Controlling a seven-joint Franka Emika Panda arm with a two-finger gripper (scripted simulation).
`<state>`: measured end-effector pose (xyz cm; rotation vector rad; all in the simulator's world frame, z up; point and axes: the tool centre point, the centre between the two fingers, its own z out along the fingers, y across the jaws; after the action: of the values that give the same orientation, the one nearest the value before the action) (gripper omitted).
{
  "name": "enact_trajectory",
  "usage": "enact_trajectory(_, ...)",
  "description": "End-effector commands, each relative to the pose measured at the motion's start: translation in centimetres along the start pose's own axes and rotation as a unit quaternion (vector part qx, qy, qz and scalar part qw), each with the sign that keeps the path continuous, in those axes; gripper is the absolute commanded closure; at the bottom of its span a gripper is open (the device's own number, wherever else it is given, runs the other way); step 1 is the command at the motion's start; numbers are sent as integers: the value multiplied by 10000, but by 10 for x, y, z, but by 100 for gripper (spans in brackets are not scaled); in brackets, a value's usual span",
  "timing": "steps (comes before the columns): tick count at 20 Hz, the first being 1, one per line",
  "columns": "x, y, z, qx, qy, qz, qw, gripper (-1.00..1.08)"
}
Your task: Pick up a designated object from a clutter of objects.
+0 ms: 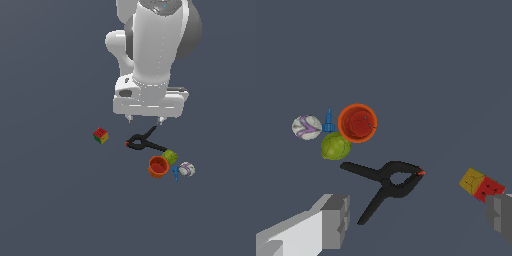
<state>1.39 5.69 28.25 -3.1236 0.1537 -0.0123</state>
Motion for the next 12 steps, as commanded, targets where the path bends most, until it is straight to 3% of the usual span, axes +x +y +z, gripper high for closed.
enact_trajectory(1,3,-9,11,-11,-3,227,9997,-92)
enact_trajectory(12,10,-47,60,-52,-4,1230,9924,-92)
